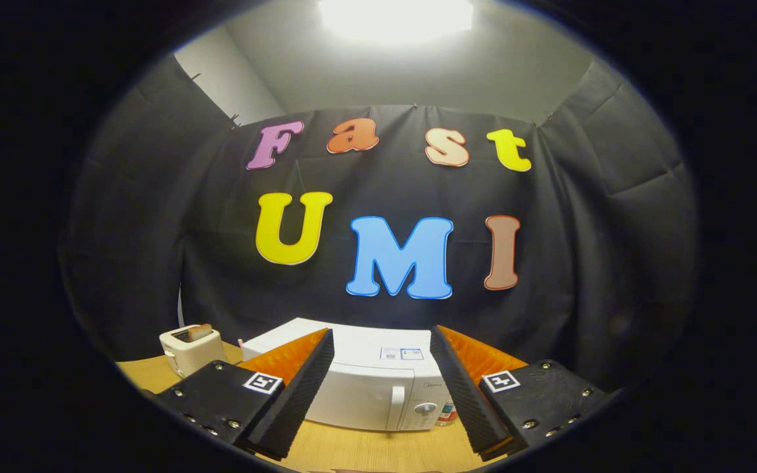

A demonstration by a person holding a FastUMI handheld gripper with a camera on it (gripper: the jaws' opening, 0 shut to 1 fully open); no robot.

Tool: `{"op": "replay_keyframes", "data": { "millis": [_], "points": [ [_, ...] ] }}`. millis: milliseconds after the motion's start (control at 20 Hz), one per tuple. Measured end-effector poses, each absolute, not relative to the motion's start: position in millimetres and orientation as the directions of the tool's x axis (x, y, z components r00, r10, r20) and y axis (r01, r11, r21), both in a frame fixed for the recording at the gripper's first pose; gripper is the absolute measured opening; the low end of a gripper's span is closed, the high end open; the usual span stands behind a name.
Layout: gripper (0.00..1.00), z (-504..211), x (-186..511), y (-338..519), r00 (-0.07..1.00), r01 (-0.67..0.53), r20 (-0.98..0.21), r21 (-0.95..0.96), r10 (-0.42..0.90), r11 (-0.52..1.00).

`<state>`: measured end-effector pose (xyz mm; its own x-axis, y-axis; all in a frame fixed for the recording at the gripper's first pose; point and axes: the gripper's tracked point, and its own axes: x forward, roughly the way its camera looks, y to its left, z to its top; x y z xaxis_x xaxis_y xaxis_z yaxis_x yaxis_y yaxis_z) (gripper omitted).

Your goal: Open the microwave, put the food inside, and close the microwave door.

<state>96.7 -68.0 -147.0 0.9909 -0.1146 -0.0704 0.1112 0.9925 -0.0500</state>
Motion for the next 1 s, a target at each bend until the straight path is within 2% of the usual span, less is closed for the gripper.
{"op": "replay_keyframes", "data": {
  "millis": [600, 1000],
  "points": [
    [0.95, -310, 163, -112, 0.958, 0.149, -0.236, -0.065, -0.160, 0.987],
    [0.95, -367, 194, -126, 0.944, 0.192, -0.268, -0.032, -0.194, 0.981]
  ]
}}
